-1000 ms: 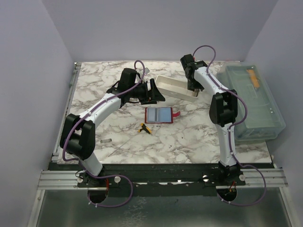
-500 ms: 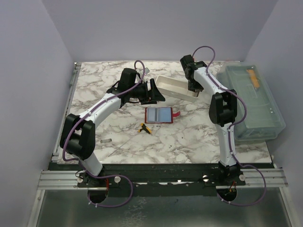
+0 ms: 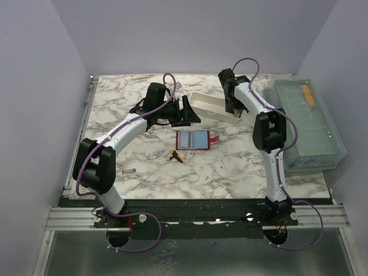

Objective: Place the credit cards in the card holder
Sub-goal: Pick up the credit card from the storage box.

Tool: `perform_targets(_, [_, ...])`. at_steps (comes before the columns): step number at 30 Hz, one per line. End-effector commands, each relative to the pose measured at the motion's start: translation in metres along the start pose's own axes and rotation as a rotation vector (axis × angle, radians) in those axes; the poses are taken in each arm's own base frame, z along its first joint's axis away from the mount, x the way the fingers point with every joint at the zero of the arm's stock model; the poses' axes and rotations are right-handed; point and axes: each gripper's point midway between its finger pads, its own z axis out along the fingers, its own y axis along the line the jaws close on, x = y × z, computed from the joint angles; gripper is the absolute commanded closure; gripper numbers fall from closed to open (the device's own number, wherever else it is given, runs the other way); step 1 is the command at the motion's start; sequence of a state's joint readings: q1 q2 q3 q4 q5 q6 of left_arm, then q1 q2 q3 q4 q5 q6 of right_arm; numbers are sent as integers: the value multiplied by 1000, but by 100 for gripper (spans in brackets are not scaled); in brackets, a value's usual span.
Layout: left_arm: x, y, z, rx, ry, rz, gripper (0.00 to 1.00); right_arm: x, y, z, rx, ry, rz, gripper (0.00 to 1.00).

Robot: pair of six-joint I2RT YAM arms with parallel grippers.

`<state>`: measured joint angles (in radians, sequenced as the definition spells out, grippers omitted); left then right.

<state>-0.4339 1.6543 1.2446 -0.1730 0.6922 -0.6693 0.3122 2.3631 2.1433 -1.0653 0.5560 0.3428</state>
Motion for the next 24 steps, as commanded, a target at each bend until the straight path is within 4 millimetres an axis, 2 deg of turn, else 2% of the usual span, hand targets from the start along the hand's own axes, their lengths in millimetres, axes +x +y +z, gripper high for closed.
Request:
perform_targets(1, [5, -2, 3, 29, 21, 5, 25, 13, -3, 18, 56, 40, -22, 32])
perform_targets(8, [5, -4, 3, 37, 24, 6, 25, 0, -16, 2, 82, 9, -16, 47])
perform_targets(14, [5, -4, 3, 38, 25, 5, 25, -9, -25, -10, 96, -9, -22, 49])
perform_targets(18, [6, -5, 3, 39, 25, 7, 25, -7, -25, -11, 91, 0, -29, 51])
perform_targets(24, [6, -5, 3, 40, 26, 8, 25, -5, -18, -9, 59, 7, -22, 63])
